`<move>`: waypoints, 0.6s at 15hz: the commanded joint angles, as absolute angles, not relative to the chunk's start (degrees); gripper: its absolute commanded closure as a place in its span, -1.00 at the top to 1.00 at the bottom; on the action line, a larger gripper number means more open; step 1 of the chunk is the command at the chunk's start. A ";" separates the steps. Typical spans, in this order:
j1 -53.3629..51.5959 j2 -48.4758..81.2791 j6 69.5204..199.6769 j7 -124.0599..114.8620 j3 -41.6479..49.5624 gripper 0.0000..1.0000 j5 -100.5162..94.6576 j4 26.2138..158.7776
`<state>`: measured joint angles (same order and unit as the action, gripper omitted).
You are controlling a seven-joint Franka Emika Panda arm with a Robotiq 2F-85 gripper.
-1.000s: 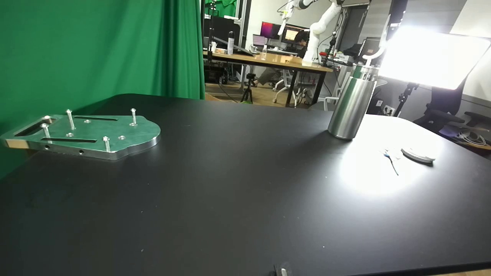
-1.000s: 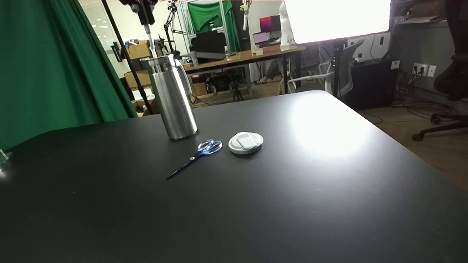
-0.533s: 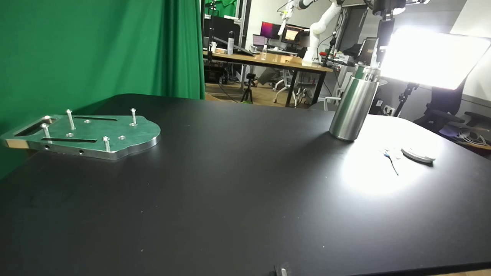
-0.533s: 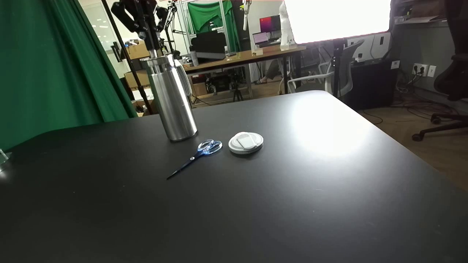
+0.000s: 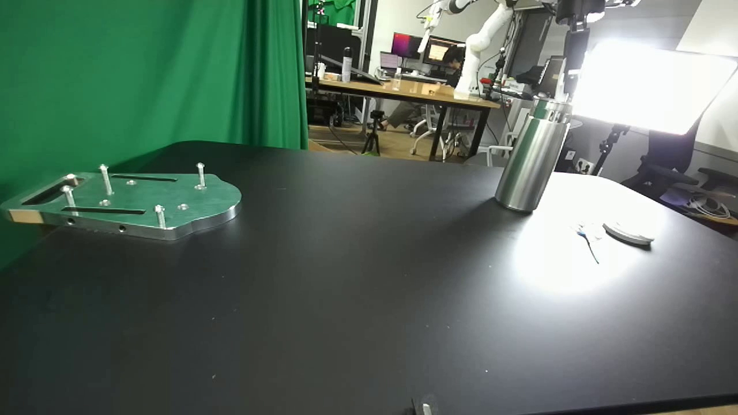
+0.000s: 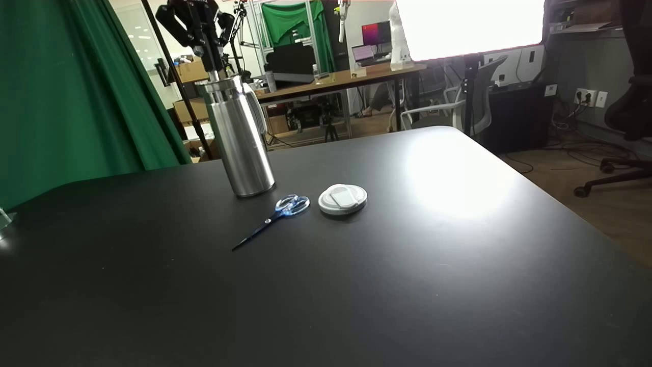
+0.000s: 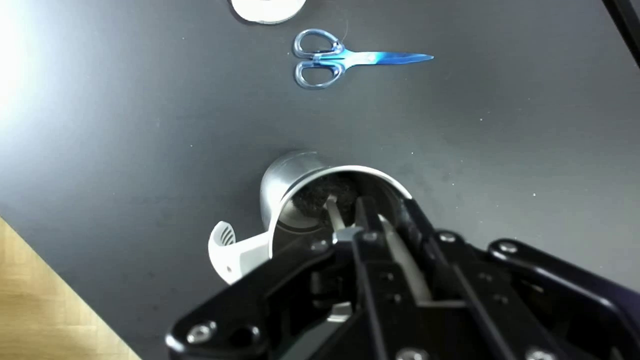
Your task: Move the brush inside the flask up and down
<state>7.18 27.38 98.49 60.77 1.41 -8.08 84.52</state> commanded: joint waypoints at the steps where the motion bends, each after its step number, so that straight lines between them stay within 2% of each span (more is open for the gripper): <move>1: 7.36 28.23 95.80 60.35 1.36 -0.09 -8.96 82.24; 7: 7.65 27.41 93.45 60.30 1.50 0.75 -8.94 81.63; 8: 7.76 27.46 95.42 60.70 1.08 0.37 -8.37 83.18; 9: 7.80 27.44 95.04 60.70 1.10 0.49 -8.37 82.97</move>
<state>7.50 27.40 95.26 60.77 1.48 -8.21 83.18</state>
